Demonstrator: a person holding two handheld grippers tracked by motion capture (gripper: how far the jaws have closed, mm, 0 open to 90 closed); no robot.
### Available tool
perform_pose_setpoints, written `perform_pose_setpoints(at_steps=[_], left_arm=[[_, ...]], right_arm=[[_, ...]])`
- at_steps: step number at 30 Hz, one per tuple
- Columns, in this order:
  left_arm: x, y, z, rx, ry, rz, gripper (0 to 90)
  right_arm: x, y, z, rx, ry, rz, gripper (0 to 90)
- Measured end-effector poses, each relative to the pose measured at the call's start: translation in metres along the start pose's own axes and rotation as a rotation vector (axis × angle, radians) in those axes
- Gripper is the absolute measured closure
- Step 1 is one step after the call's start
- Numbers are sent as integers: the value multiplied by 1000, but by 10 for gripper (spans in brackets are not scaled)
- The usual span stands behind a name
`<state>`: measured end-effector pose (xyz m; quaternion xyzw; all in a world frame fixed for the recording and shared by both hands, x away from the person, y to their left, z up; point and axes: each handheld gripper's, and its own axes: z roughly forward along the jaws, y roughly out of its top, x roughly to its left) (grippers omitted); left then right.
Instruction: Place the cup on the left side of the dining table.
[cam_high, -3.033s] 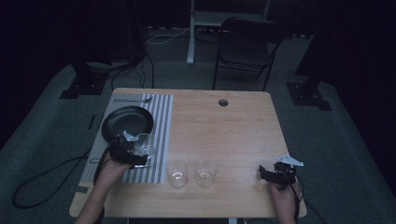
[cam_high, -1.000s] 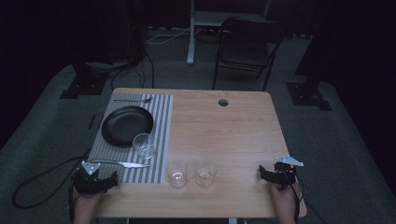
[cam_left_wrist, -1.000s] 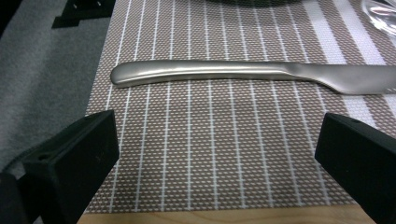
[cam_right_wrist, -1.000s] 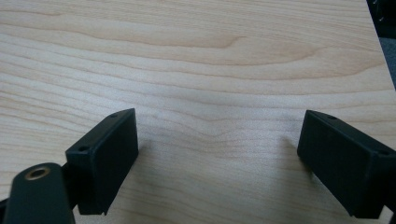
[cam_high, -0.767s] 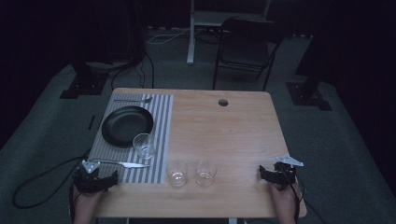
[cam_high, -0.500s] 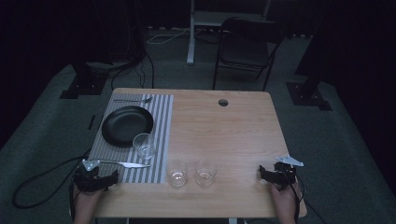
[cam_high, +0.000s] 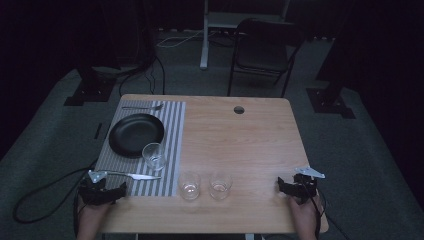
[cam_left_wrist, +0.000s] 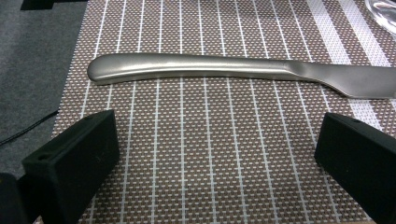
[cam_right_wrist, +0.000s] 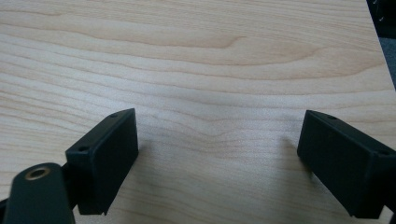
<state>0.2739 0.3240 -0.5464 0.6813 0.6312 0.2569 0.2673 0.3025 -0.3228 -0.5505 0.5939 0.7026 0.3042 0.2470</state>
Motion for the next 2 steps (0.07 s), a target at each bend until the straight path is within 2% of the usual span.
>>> perform_pose_setpoints(at_steps=[2], left_arm=[[0,0,0,0,0,-1,3]], right_arm=[[0,0,0,0,0,0,120]])
